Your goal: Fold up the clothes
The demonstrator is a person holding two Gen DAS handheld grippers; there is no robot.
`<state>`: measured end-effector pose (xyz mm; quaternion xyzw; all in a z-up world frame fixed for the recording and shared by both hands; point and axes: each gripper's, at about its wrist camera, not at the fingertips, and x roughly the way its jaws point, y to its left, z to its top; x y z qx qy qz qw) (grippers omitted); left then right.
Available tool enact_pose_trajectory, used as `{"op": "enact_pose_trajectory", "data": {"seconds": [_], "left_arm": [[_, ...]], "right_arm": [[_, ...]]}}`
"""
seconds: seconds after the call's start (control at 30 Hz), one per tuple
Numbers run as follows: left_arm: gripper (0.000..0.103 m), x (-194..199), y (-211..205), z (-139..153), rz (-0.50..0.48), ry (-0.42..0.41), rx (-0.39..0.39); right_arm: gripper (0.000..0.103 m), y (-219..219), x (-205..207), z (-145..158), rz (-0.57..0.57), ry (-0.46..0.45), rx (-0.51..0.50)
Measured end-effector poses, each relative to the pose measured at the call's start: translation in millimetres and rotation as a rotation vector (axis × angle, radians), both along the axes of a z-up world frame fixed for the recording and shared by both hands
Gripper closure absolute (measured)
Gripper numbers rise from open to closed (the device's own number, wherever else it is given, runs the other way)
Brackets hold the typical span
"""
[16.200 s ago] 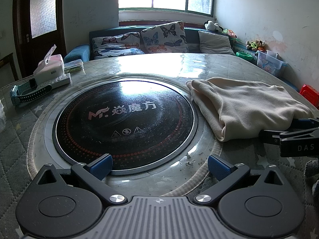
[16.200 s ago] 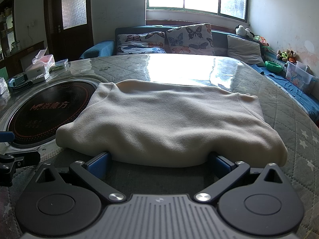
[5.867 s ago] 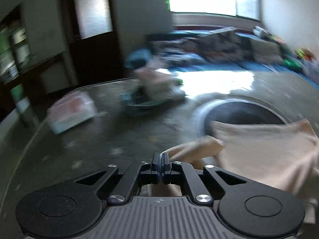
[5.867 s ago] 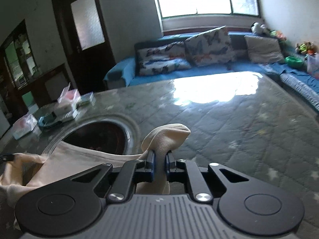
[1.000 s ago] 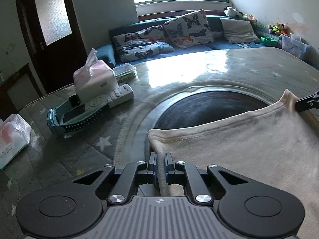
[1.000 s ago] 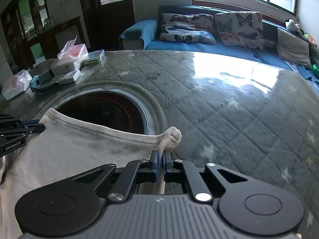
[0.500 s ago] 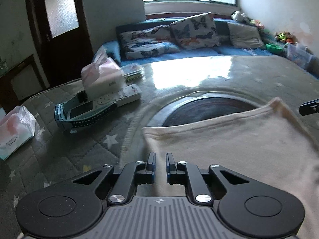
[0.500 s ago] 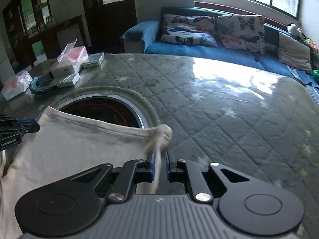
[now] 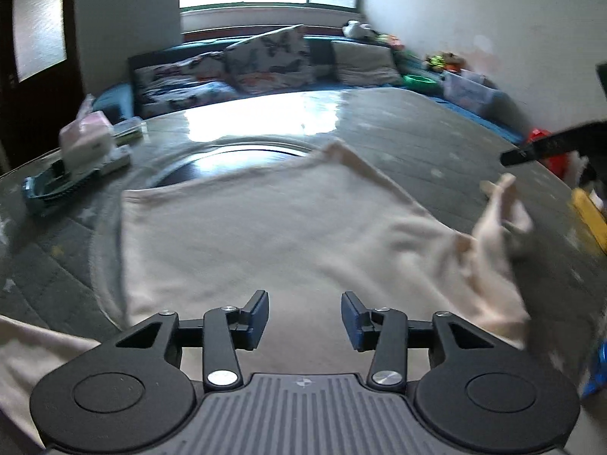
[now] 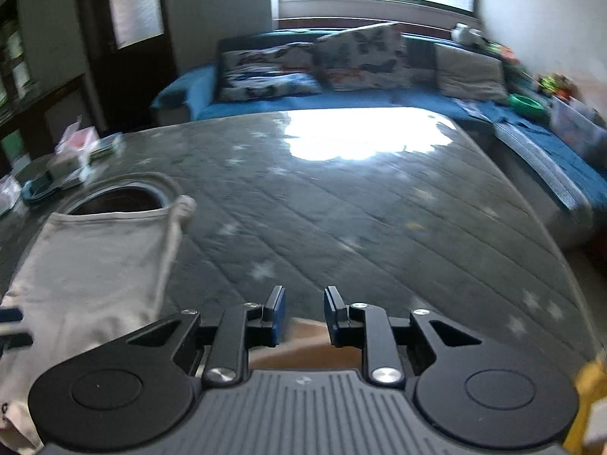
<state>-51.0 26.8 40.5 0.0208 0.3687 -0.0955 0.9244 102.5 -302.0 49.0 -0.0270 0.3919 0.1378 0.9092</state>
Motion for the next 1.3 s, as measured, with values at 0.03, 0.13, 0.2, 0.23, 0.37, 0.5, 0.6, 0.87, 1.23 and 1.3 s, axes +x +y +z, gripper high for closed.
{"op": "enact_pose_trajectory", "data": {"seconds": [0.03, 0.13, 0.2, 0.23, 0.37, 0.5, 0.6, 0.87, 1.23, 1.3], "left_arm": [[0.052, -4.5, -4.5, -1.3, -0.011, -0.002, 0.003], [0.050, -15.5, -15.4, -6.3, -0.032, -0.005, 0.017], [0.050, -18.9, -19.4, -10.4, -0.033, 0.001, 0.027], [0.049, -19.8, -19.8, -12.2, -0.032, 0.006, 0.027], [0.047, -24.2, -21.4, -14.4, -0.032, -0.007, 0.042], [0.045, -25.6, -21.3, -15.5, -0.034, -0.011, 0.049], [0.044, -26.3, -21.6, -15.6, -0.034, -0.011, 0.047], [0.040, -27.2, -22.8, -17.2, -0.040, -0.018, 0.051], [0.039, -28.8, -23.5, -18.9, -0.049, -0.029, 0.057], [0.038, -28.9, -23.6, -19.2, -0.051, -0.030, 0.058]], "right_arm": [[0.081, -7.2, -2.6, -0.6, -0.017, 0.001, 0.005], [0.081, -21.2, -5.4, -3.2, -0.053, -0.003, 0.034], [0.080, -26.5, -3.6, -6.0, -0.071, -0.003, 0.045], [0.080, -28.2, -2.1, -8.0, -0.081, -0.001, 0.049], [0.077, -36.1, 9.4, -20.5, -0.131, 0.041, 0.094], [0.077, -37.1, 17.2, -31.7, -0.168, 0.078, 0.108], [0.077, -37.8, 19.9, -36.3, -0.197, 0.087, 0.101], [0.076, -45.9, 21.5, -41.3, -0.238, 0.129, 0.135], [0.098, -35.0, 11.1, -4.1, -0.174, 0.028, 0.179], [0.098, -30.7, 4.8, 9.2, -0.151, -0.019, 0.177]]}}
